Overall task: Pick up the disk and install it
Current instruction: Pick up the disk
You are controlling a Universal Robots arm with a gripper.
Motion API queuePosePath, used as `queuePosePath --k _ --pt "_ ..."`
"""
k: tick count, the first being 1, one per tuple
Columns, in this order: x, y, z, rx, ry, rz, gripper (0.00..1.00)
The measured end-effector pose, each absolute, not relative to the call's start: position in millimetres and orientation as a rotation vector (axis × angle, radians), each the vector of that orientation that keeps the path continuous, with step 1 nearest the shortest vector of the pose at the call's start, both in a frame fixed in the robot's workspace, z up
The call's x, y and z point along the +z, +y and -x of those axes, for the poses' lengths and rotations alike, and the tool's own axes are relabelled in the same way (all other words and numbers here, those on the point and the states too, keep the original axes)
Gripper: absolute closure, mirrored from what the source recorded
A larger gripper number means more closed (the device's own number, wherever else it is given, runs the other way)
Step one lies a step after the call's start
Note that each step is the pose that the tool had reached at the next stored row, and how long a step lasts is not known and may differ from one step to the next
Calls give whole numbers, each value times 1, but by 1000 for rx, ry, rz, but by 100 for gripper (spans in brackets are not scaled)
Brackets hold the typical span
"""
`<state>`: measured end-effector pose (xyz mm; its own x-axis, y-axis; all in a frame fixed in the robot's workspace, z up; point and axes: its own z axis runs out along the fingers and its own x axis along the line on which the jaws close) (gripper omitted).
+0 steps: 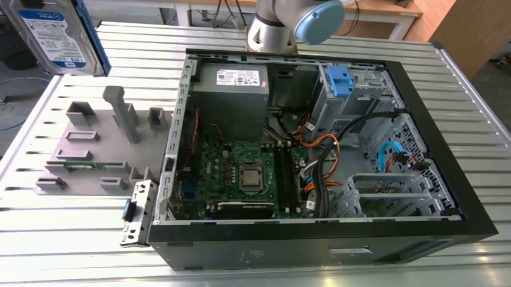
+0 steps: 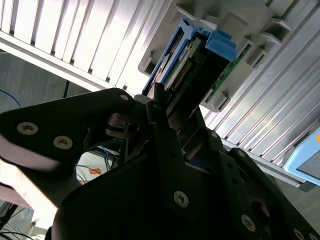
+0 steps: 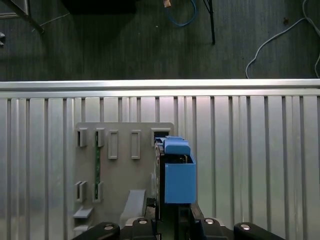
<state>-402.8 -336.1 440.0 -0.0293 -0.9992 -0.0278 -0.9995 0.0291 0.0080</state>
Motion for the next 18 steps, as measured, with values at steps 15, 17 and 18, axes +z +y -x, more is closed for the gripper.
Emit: queuePosePath --k 15,17,18 --pt "482 -336 403 39 2243 2179 65" --pt "487 -336 403 39 2243 2179 65" --pt "489 -336 403 39 2243 2179 65"
